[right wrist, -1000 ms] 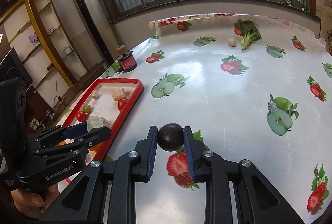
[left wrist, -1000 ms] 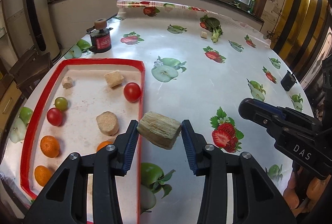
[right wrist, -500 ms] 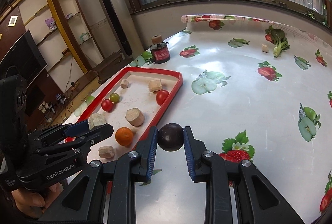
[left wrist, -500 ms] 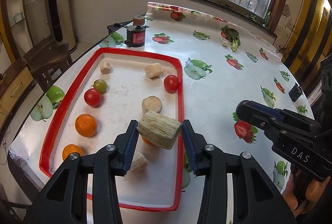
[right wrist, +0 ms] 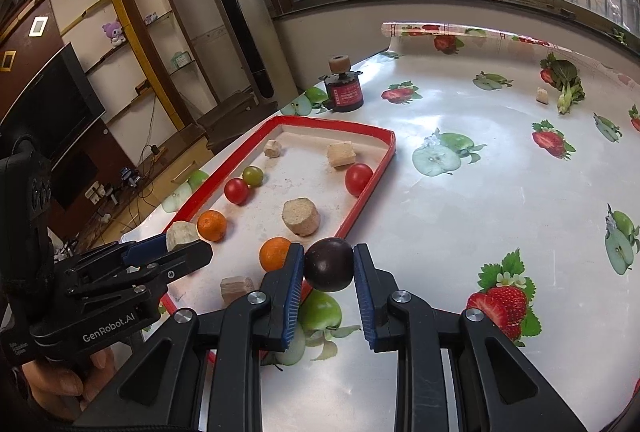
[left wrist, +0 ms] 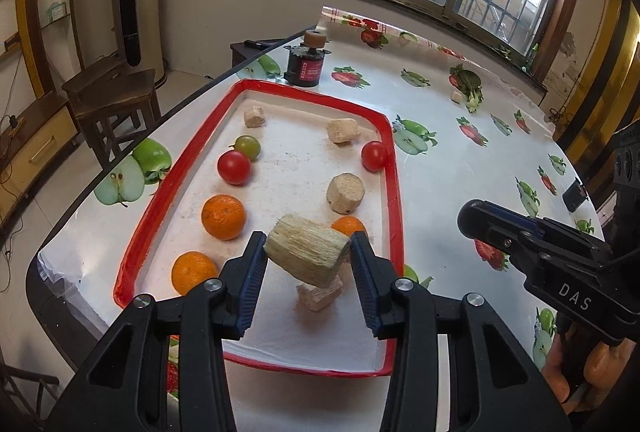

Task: Organize fruits
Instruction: 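Carry the cork cylinder in left tool and plum in right tool over the tray, then lower and open left tool to release the cork cylinder while right tool releases the plum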

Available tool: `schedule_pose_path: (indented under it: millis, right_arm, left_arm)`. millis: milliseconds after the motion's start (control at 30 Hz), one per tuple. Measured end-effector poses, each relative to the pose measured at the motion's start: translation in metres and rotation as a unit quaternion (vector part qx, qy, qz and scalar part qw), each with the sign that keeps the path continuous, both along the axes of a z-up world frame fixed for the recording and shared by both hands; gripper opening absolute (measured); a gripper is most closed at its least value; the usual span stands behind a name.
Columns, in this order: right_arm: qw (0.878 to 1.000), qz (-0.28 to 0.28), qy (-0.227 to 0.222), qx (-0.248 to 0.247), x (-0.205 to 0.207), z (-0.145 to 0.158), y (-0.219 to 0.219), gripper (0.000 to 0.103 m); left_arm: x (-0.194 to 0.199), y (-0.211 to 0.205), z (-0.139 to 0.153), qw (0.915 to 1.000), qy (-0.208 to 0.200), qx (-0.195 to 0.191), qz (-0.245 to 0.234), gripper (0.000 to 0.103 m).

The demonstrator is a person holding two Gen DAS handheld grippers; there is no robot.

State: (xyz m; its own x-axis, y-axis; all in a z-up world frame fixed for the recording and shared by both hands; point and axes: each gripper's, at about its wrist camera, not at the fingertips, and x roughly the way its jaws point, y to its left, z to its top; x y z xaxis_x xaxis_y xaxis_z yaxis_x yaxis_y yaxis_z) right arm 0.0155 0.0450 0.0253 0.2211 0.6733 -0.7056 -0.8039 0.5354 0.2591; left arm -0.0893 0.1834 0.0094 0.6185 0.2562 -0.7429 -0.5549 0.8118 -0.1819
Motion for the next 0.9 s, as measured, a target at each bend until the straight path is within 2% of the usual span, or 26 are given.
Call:
schedule_pose_path:
  millis: [400, 900]
  right_arm:
    - [0.999, 0.045, 0.008, -0.009, -0.029, -0.011, 0.024, 0.026]
    - [0.995, 0.085, 0.021, -0.042, -0.044, -0.04, 0.052, 0.026]
  left_arm:
    - [-0.037, 0.012, -0.01, 0.9995, -0.002, -0.032, 0.006, 0.04]
    - [-0.03, 0.014, -0.038, 0.9983, 0.029, -0.051, -0.004, 0.04]
